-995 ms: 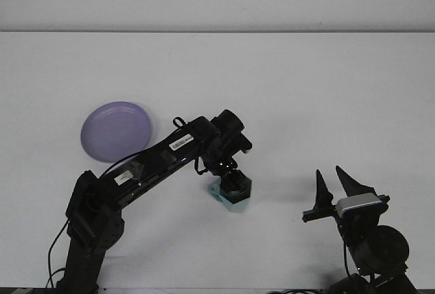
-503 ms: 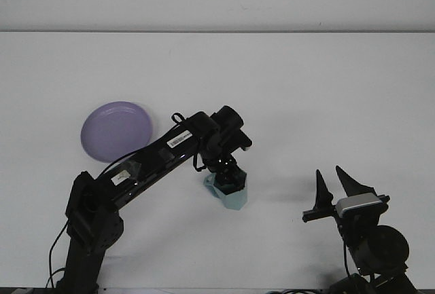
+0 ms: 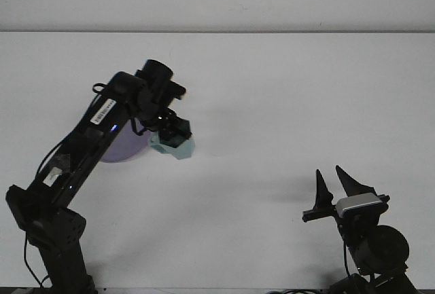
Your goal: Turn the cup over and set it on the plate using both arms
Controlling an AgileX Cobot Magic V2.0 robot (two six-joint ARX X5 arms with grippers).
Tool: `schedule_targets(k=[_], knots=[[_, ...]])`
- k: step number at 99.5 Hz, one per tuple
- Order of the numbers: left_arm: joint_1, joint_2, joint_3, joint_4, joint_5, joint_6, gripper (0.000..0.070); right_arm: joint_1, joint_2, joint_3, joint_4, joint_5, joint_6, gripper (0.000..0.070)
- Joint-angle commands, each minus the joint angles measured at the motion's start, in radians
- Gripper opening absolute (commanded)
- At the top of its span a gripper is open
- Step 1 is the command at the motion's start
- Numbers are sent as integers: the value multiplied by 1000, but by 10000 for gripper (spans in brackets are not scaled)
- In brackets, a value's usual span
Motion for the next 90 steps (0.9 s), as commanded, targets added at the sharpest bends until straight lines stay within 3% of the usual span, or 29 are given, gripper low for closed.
schedule_targets(k=[1,42,90], knots=[[61,-3,24,3,-25,-40,12,2,4,8,12,0,-4,309],[407,24,24,47,-31,-77,12,2,5,8,12,-7,-2,309],[449,212,24,79,-31,-81,12,2,5,8,8,-6,-2,309]])
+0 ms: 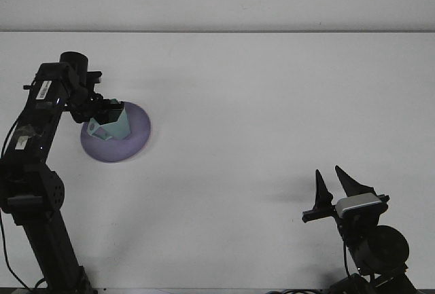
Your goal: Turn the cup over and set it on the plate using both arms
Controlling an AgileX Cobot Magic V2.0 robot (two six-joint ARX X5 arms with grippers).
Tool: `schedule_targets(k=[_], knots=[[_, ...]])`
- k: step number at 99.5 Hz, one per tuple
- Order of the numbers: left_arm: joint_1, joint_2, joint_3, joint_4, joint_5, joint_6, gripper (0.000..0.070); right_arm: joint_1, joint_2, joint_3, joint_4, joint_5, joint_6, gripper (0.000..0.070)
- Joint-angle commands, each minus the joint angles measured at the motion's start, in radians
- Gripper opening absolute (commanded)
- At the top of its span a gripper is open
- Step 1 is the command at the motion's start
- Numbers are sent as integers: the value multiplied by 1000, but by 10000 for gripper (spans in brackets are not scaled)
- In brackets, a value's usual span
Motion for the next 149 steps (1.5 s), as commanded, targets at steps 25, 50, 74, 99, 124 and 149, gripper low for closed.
schedule_targets(k=[25,50,74,99,124,149], knots=[[2,31,24,-2,3,0,13,2,5,8,7,-2,-2,309],[2,37,23,2,3,0,13,2,5,8,10,-2,-2,309],[2,70,23,2,3,0,36,2,5,8,11,-2,-2,309],[2,58,28,-6,4,-23,597,2,5,8,9,-2,-2,309],[8,-111,47,-25,4,-19,597,2,5,8,7,-3,-2,309],[27,-371,47,1,4,-45,482,2,5,8,6,-2,-2,309]])
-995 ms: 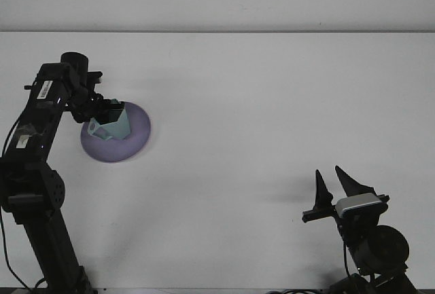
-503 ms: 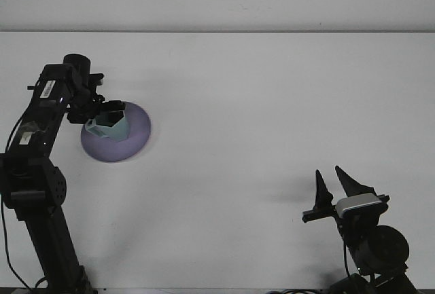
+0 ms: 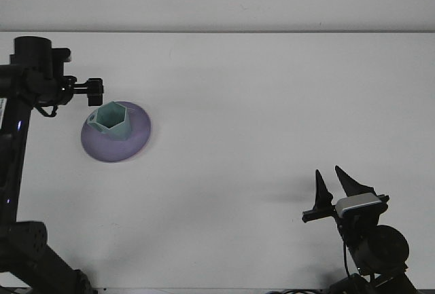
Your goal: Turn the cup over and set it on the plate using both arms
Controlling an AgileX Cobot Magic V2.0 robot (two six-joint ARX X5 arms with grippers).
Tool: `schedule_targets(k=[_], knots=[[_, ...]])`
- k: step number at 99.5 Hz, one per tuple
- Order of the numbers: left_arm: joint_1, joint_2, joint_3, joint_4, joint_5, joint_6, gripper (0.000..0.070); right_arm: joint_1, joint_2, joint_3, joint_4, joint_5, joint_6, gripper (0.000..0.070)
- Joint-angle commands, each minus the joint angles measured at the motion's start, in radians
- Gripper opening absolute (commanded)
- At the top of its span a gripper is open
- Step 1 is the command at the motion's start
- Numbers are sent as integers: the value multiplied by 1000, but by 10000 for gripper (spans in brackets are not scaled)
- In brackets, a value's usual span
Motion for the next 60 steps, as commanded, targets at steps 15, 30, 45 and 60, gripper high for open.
schedule_targets(k=[15,30,45,60], knots=[[7,-174,19,-7,4,-20,52,2,5,8,9,-2,-2,309],[6,-309,16,-7,4,-18,12,2,5,8,8,-2,-2,309],[6,-434,-59,15,4,6,12,2,5,8,7,-2,-2,308],[6,-651,-379,211,3,28,12,2,5,8,8,19,2,279]])
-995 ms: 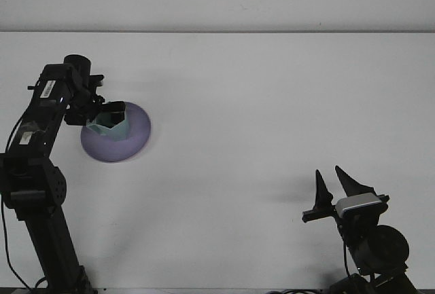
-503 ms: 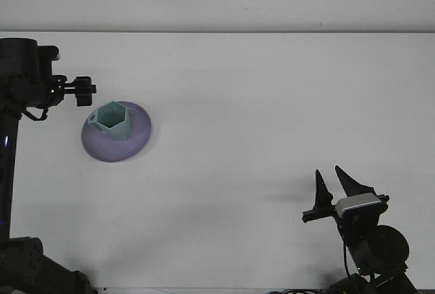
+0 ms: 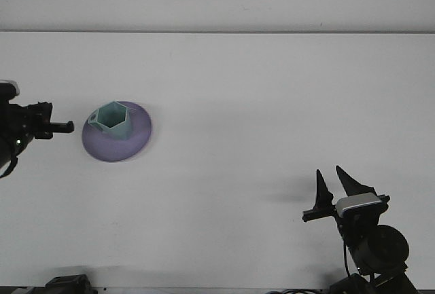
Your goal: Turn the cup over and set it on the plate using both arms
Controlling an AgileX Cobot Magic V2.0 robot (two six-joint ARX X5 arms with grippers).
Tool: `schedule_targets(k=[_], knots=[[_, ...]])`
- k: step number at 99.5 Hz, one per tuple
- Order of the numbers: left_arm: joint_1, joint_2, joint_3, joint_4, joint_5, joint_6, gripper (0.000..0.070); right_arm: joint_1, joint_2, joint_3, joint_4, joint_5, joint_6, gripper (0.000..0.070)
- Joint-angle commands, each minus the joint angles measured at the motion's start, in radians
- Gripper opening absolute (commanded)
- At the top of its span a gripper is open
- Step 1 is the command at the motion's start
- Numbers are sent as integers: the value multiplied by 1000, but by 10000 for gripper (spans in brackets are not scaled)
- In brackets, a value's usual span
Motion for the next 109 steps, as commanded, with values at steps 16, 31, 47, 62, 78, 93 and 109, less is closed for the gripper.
schedule_targets(k=[16,31,47,62,78,93,109], knots=[[0,-383,-608,441,4,11,12,2,5,8,9,73,2,0],[0,-656,-1010,721,6,-35,12,2,5,8,10,140,0,0],[0,-855,-1259,858,5,-111,12,2,5,8,10,158,-28,0],[0,-946,-1307,862,4,-159,12,2,5,8,8,187,-33,0],[0,-953,-1306,877,4,-162,12,2,5,8,8,185,-29,0],[0,-954,-1306,877,4,-162,12,2,5,8,8,185,-29,0],[0,-954,-1306,877,4,-161,12,2,5,8,9,185,-29,0]])
